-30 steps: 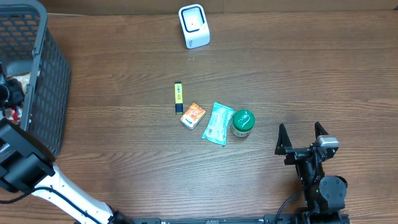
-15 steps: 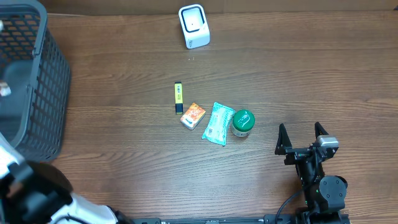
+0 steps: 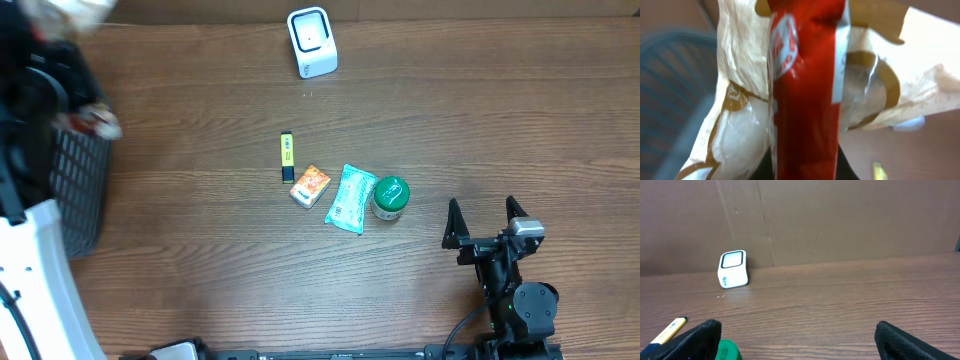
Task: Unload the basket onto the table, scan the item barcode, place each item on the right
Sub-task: 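Carry the Nescafe bag to the table and release it left of the yellow stick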
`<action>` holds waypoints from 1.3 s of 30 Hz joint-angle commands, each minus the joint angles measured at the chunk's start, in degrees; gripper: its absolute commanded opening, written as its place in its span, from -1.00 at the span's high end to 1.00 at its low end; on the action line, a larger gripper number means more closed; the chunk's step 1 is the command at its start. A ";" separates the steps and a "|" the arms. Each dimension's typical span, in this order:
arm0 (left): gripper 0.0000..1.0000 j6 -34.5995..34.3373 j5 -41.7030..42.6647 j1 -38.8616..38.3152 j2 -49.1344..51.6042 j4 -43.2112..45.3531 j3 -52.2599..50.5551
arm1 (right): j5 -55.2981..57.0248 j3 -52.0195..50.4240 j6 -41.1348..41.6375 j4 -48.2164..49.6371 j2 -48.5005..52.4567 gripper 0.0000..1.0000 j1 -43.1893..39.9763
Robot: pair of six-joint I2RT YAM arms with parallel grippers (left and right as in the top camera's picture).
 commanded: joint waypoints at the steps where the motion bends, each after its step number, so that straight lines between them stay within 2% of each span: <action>1: 0.92 -3.76 -2.45 -6.08 1.60 -5.81 0.13 | 0.11 -0.61 -0.22 0.15 -0.55 -1.00 -0.07; 6: 0.91 -6.08 -3.17 -13.16 6.25 -16.02 -3.41 | 0.11 -0.61 -0.24 0.15 -0.55 -1.00 -0.07; 9: 0.92 -7.93 -3.15 -15.72 9.55 -16.22 -9.35 | 0.11 -0.61 -0.22 0.15 -0.55 -1.00 -0.07; 13: 0.91 -10.36 -3.13 -18.01 14.01 -11.69 -18.80 | 0.11 -0.61 -0.22 0.15 -0.55 -1.00 -0.07; 20: 0.92 -13.11 -2.16 -20.09 20.68 2.54 -34.23 | 0.11 -0.61 -0.24 0.15 -0.55 -1.00 -0.07; 28: 0.90 -13.31 -0.13 -20.09 25.75 10.19 -40.83 | 0.11 -0.61 -0.24 0.15 -0.55 -1.00 -0.07; 29: 0.83 -13.31 -0.09 -20.09 25.79 10.54 -40.98 | 0.11 -0.61 -0.24 0.15 -0.55 -1.00 -0.07; 30: 0.63 -13.31 -0.09 -20.09 25.79 10.75 -41.00 | 0.11 -0.61 -0.24 0.15 -0.55 -1.00 -0.07; 32: -0.12 -13.31 -0.07 -20.09 25.79 11.19 -41.00 | 0.11 -0.61 -0.22 0.15 -0.55 -1.00 -0.07; 36: -0.76 -13.29 1.11 -20.09 25.79 11.43 -41.00 | 0.11 -0.61 -0.24 0.15 -0.55 -1.00 -0.07; 39: -0.86 -13.29 3.06 -19.96 25.77 11.41 -40.98 | 0.11 -0.61 -0.22 0.15 -0.55 -1.00 -0.07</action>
